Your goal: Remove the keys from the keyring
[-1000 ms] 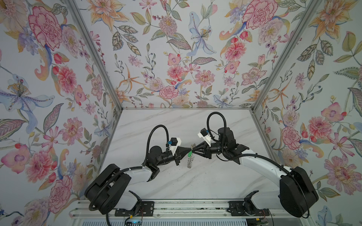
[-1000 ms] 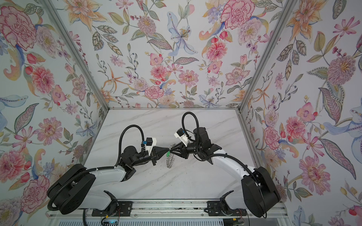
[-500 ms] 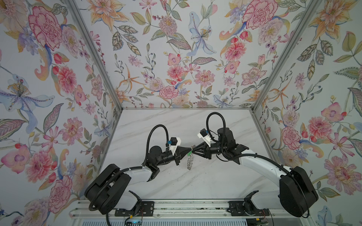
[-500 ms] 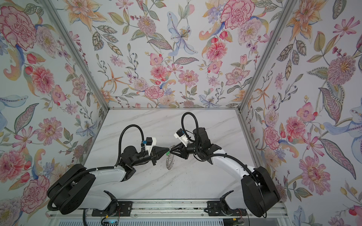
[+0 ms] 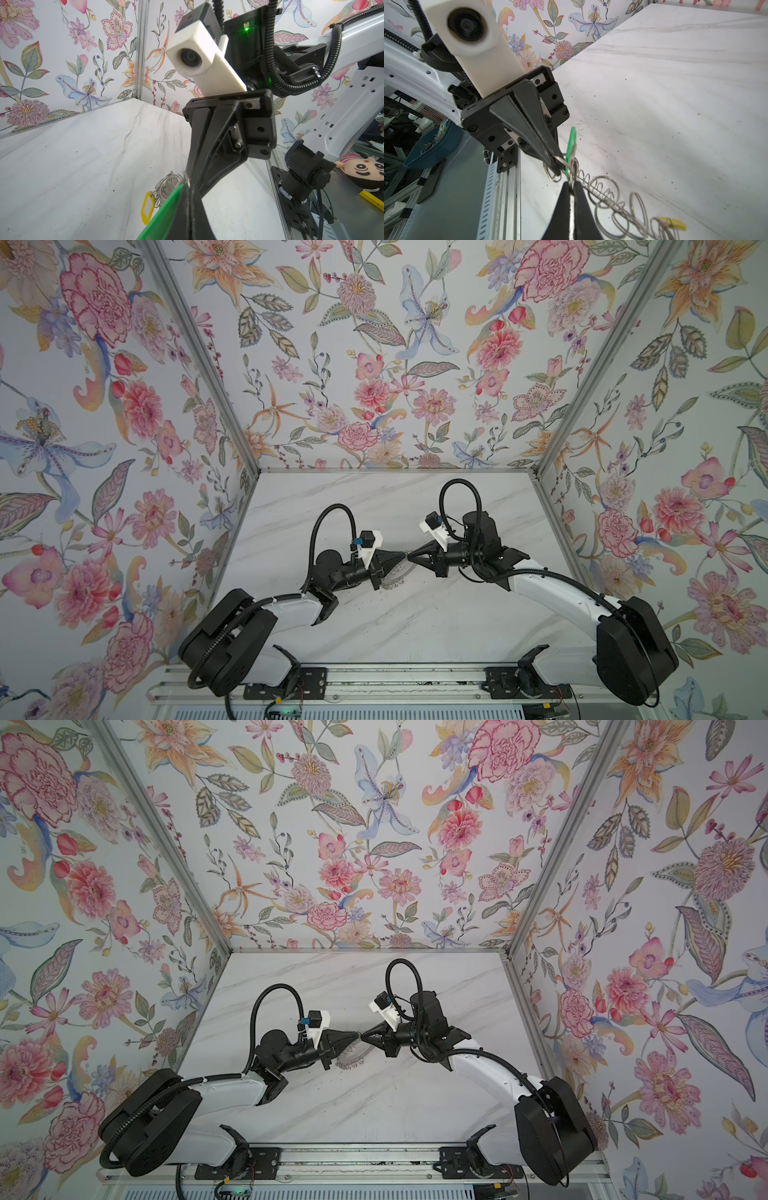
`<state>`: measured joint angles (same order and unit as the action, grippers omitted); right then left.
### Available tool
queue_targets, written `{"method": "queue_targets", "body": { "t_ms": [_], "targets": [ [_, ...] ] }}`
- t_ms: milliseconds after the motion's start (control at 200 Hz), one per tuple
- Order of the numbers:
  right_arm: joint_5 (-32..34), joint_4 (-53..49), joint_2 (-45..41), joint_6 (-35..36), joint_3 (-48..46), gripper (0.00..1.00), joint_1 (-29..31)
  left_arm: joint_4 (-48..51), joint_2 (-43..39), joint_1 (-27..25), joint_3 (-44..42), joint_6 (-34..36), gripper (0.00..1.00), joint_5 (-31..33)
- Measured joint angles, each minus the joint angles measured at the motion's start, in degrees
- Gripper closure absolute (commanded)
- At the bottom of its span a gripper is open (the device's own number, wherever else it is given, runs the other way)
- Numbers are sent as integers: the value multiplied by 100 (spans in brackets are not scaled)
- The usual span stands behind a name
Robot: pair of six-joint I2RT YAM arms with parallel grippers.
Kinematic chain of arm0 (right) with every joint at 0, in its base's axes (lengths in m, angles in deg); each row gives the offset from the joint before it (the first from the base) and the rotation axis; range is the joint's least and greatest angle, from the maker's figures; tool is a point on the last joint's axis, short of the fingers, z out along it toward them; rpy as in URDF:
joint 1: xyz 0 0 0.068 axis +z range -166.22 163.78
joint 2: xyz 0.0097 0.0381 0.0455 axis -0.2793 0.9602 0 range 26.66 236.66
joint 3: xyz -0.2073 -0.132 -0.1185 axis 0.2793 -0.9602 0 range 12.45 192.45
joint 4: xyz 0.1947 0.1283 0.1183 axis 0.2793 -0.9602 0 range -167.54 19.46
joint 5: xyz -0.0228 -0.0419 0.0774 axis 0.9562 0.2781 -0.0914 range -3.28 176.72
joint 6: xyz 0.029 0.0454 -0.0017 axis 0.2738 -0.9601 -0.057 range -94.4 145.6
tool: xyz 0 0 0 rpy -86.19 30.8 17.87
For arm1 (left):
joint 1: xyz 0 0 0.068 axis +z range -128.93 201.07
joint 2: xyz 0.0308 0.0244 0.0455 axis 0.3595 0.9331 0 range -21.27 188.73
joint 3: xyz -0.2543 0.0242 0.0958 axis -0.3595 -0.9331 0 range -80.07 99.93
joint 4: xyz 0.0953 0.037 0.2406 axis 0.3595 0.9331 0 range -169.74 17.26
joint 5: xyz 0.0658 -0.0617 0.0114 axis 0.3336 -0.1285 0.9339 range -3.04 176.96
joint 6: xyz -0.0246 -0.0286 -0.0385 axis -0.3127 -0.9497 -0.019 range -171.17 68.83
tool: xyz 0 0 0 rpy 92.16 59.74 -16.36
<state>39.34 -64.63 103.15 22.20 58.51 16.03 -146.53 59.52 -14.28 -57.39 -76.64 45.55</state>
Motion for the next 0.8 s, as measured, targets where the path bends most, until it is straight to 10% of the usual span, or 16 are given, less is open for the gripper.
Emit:
{"method": "queue_targets", "body": {
  "t_ms": [796],
  "targets": [
    [0,-166,-227,-68,-44,96,-122,-249,140,125,-4,42,100,-173]
  ]
}}
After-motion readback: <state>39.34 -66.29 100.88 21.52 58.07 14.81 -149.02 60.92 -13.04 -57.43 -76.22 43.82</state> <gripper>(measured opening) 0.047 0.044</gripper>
